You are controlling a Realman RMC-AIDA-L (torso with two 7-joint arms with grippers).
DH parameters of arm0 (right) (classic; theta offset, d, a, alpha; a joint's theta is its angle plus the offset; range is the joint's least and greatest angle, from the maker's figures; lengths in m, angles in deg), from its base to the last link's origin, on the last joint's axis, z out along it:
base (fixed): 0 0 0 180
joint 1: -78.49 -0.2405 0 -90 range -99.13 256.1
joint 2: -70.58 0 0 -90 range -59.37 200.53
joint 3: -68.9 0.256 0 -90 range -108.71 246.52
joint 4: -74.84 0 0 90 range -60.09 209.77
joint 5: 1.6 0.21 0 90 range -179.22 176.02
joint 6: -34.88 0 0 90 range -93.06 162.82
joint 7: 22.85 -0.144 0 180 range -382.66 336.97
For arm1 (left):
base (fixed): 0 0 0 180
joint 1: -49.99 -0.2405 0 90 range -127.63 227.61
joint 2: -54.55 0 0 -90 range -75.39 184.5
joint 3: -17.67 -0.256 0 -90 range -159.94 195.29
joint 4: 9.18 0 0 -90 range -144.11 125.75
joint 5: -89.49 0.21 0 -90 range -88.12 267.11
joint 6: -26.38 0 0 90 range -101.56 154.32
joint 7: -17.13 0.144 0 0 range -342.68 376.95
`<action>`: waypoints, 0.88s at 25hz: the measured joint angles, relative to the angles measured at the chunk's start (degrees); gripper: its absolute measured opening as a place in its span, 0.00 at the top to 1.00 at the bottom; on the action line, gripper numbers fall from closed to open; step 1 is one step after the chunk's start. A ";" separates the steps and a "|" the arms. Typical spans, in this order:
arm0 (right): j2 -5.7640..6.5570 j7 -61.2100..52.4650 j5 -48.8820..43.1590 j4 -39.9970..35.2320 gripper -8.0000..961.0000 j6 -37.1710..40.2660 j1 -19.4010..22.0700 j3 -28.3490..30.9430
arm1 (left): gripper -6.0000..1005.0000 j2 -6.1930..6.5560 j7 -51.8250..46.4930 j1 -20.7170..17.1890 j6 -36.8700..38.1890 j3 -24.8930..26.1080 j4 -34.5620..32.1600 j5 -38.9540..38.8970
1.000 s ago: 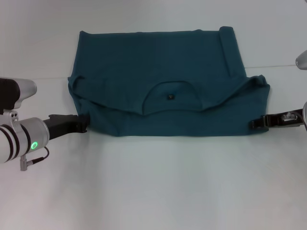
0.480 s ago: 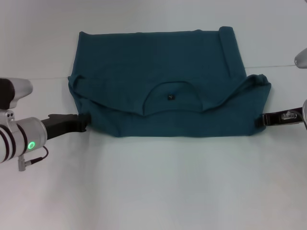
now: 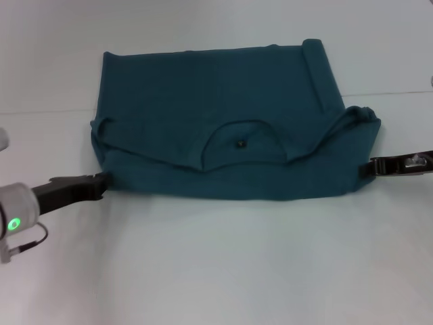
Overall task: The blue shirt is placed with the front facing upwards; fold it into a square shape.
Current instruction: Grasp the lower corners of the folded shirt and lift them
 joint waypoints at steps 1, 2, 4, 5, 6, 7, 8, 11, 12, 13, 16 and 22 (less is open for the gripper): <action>0.18 -0.10 0.10 0.00 0.97 0.29 0.22 0.03 | 0.97 0.02 -0.56 -0.69 0.76 0.00 -0.64 0.03; 0.39 -0.21 0.33 -0.01 0.97 0.62 0.43 0.05 | 0.97 0.14 -1.16 -1.40 1.68 0.01 -1.26 0.06; 0.85 -0.23 1.23 -0.05 0.96 1.69 0.75 0.10 | 0.97 0.46 -2.57 -2.49 3.15 0.02 -2.33 0.09; 1.17 -0.26 1.83 -0.09 0.96 2.26 0.83 0.13 | 0.97 0.63 -3.15 -2.72 3.60 0.02 -2.60 0.09; 1.43 -0.29 2.40 -0.09 0.96 2.91 0.88 0.16 | 0.97 0.78 -3.77 -2.90 4.09 0.02 -2.89 0.09; 1.73 -0.34 2.93 -0.10 0.96 3.51 0.90 0.24 | 0.97 0.88 -4.33 -3.04 4.62 0.02 -3.15 0.09; 2.05 -0.43 3.39 -0.10 0.96 4.19 0.90 0.44 | 0.97 0.96 -4.96 -3.23 5.36 0.02 -3.48 0.11; 2.57 -0.55 4.20 -0.11 0.96 6.17 0.98 1.54 | 0.97 1.00 -6.22 -3.92 7.44 0.02 -4.73 0.12; 2.66 -0.55 4.27 -0.11 0.96 6.63 1.08 1.83 | 0.97 1.00 -6.50 -4.16 7.78 0.01 -5.06 0.13; 2.74 -0.56 4.28 -0.11 0.96 6.98 1.23 2.01 | 0.97 1.00 -6.94 -4.82 8.40 0.02 -5.68 0.19; 3.05 -0.57 4.35 -0.11 0.95 7.89 1.93 2.30 | 0.97 0.89 -7.42 -6.56 10.19 0.45 -7.04 0.30; 3.19 -0.44 4.41 -0.11 0.95 10.58 3.55 2.95 | 0.97 0.99 -7.51 -8.15 14.75 2.92 -7.69 1.44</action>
